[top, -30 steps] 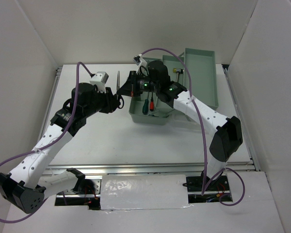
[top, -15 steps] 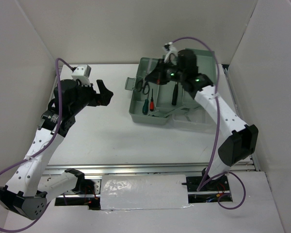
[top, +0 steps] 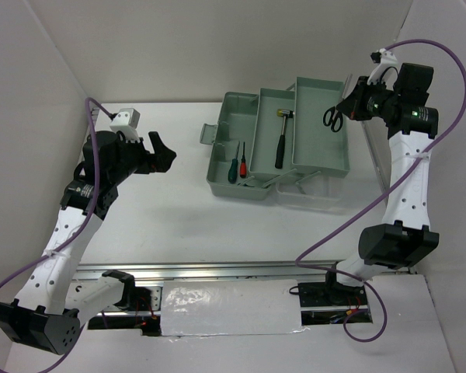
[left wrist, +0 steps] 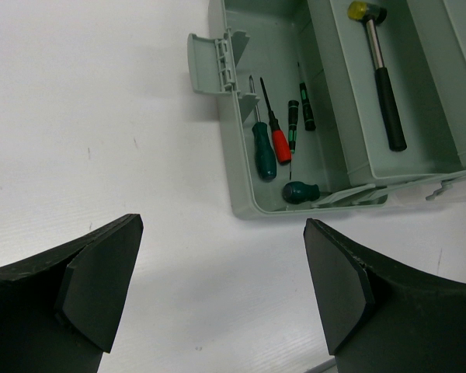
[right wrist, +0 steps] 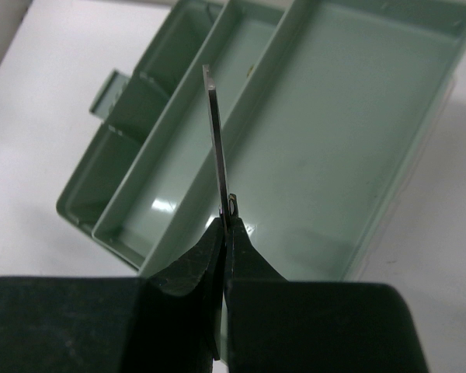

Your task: Sort the tools into containers

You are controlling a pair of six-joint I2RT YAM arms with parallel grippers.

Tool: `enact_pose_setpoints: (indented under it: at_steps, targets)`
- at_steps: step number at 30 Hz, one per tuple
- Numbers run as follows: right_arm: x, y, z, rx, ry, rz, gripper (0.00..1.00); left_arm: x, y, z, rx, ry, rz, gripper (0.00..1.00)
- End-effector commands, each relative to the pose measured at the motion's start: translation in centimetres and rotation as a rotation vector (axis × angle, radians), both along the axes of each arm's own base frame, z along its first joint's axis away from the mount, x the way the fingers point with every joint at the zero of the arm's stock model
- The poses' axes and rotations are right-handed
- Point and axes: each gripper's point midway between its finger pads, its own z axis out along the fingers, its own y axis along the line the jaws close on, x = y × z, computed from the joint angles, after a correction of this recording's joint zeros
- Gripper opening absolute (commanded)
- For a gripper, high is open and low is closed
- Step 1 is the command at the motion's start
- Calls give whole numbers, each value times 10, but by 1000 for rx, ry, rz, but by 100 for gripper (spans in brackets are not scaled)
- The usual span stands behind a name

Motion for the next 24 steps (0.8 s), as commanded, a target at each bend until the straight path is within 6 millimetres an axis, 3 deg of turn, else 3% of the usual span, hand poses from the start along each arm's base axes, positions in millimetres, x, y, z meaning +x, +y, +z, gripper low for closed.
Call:
enact_pose_setpoints:
  at_steps: [1,9,10,11,12,13,14,15,16,17,19,20,22,24]
  targets:
    - [-4,14,-34,-31,103,154,0,1,-3,12,-42,-50,-11,99]
    - [28,13,-87,-35,218,195,0,2,8,-3,-14,2,32,99]
    - [32,12,-87,-43,214,202,0,2,8,-4,-15,9,31,99]
    - [33,12,-101,-26,266,215,1,2,8,-6,-17,18,32,99]
    - [33,18,-105,9,282,254,2,2,8,-8,-20,27,29,99]
    - [36,19,-95,7,264,269,3,2,8,-9,-22,32,30,99]
    - [36,22,-111,45,332,291,6,2,7,-12,-23,39,23,99]
    - [37,23,-114,51,345,302,8,2,7,-13,-22,45,24,99]
    - [38,24,-117,47,355,304,13,2,7,-14,-17,44,23,99]
    - [41,23,-120,34,351,295,27,2,7,-15,-15,45,24,99]
    - [43,19,-126,-1,362,264,42,3,10,-18,-3,48,42,99]
    - [45,21,-120,-22,338,254,56,3,12,-16,1,41,50,99]
    - [49,17,-120,-56,335,193,64,4,17,-20,13,43,76,99]
    - [51,18,-106,-93,285,169,67,6,19,-23,20,49,88,99]
